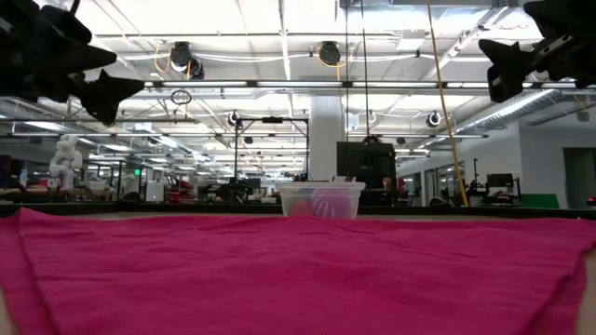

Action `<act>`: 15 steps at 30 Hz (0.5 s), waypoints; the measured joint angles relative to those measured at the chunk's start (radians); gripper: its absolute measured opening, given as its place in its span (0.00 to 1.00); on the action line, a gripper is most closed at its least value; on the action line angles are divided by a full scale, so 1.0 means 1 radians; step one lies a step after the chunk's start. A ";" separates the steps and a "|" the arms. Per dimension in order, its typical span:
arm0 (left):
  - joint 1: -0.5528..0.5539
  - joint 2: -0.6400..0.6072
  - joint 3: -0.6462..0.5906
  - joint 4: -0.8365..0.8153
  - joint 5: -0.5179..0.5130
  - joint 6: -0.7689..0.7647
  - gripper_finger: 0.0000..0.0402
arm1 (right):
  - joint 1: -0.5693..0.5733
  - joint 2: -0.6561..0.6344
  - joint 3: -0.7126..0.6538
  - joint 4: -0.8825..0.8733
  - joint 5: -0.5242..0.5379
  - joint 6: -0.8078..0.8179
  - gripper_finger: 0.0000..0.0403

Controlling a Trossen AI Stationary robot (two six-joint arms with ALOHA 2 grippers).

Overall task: Pick and placing Produce into tupperware
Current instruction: Return to Home Position

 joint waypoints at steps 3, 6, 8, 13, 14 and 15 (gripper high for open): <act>0.063 0.000 0.000 -0.006 0.065 0.002 0.66 | -0.022 0.000 0.000 -0.016 -0.025 -0.007 0.63; 0.125 0.000 0.000 0.001 0.134 0.011 0.66 | -0.051 0.000 0.000 -0.095 -0.025 -0.013 0.63; 0.159 0.000 0.000 0.004 0.166 0.015 0.66 | -0.075 0.000 0.000 -0.138 -0.024 -0.033 0.63; 0.212 0.000 0.001 0.009 0.211 0.037 0.66 | -0.138 0.000 0.000 -0.139 -0.025 -0.097 0.63; 0.218 0.000 0.001 0.009 0.214 0.038 0.66 | -0.148 0.000 0.000 -0.142 -0.025 -0.108 0.63; 0.222 0.000 0.001 0.009 0.219 0.038 0.66 | -0.159 0.000 0.000 -0.144 -0.025 -0.112 0.63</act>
